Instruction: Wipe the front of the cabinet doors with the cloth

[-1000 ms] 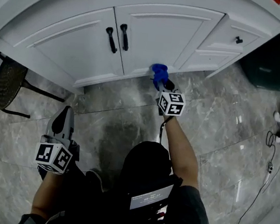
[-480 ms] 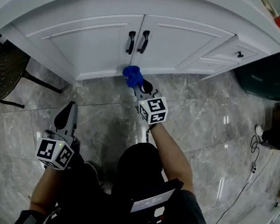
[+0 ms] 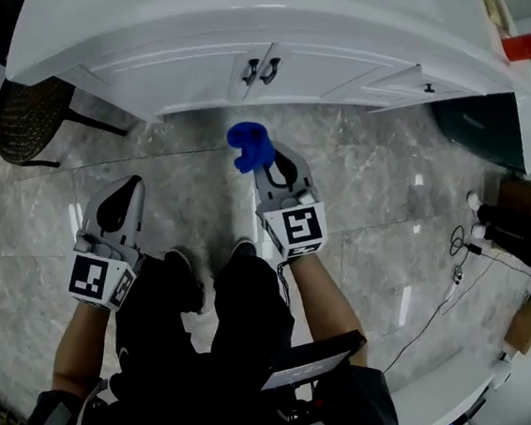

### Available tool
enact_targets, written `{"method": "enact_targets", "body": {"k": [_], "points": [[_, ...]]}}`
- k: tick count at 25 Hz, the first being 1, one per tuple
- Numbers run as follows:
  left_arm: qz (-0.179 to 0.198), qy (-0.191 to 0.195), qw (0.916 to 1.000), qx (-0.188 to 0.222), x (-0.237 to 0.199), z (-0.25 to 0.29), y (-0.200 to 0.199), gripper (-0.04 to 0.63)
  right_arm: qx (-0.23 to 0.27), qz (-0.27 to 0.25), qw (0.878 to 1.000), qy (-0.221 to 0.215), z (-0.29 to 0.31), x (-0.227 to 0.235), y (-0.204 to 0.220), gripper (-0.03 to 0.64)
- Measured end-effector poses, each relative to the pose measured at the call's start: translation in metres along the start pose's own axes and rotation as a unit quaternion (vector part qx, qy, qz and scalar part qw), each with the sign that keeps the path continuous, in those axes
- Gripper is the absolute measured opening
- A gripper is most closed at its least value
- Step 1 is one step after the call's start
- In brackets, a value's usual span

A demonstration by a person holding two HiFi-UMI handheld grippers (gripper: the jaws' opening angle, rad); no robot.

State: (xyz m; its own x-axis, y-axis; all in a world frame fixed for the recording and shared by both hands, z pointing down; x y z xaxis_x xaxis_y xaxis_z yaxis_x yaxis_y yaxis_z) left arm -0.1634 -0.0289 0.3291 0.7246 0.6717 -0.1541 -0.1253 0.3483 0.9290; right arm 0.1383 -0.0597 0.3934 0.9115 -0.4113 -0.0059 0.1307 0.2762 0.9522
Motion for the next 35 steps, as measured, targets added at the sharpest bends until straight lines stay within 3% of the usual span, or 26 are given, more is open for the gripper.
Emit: {"method": "enact_targets", "body": {"k": [2, 9, 14, 15, 18, 23, 27, 30, 35], "points": [[0.005, 0.007, 0.9999, -0.01, 0.009, -0.023, -0.035, 0.003, -0.02, 0.02, 0.999, -0.015, -0.029, -0.013, -0.048, 0.049], [-0.074, 0.03, 0.9965, -0.025, 0.071, -0.118, -0.149, 0.003, -0.025, -0.002, 0.998, -0.064, -0.132, -0.096, -0.203, 0.049], [-0.067, 0.027, 0.9969, -0.03, 0.114, -0.159, -0.216, 0.003, -0.002, -0.11, 0.993, -0.038, -0.193, -0.11, -0.269, 0.049], [-0.062, 0.027, 0.9973, -0.029, 0.123, -0.167, -0.228, 0.003, 0.015, -0.105, 0.994, -0.026, -0.204, -0.106, -0.28, 0.049], [-0.049, 0.026, 0.9983, -0.018, 0.138, -0.186, -0.261, 0.003, 0.045, -0.021, 0.999, 0.0, -0.227, -0.082, -0.323, 0.049], [-0.048, 0.034, 0.9979, 0.028, 0.155, -0.204, -0.31, 0.003, 0.079, 0.037, 0.996, 0.008, -0.25, -0.082, -0.377, 0.049], [-0.041, 0.042, 0.9958, 0.07, 0.175, -0.199, -0.331, 0.003, 0.088, 0.077, 0.993, -0.012, -0.26, -0.091, -0.399, 0.049], [-0.026, 0.052, 0.9955, 0.075, 0.193, -0.205, -0.339, 0.003, 0.101, 0.107, 0.989, -0.03, -0.28, -0.104, -0.408, 0.049], [-0.021, 0.04, 0.9949, 0.091, 0.184, -0.204, -0.358, 0.003, 0.092, 0.108, 0.989, -0.049, -0.282, -0.113, -0.429, 0.049]]}}
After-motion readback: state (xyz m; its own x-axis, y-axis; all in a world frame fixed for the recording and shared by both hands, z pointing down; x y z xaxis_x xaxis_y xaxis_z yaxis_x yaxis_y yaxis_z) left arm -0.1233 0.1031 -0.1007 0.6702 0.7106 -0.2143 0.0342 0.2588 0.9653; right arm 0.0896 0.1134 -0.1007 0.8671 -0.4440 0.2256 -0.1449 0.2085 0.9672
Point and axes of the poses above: the fingertips, and each gripper's own axes: z forward along the fingers, x to its right, y out of its underside, the point moved 10 cm from there along -z, backward along the fingers, and after that the axes turned 6 degrees about y, right-handed, at the moved point
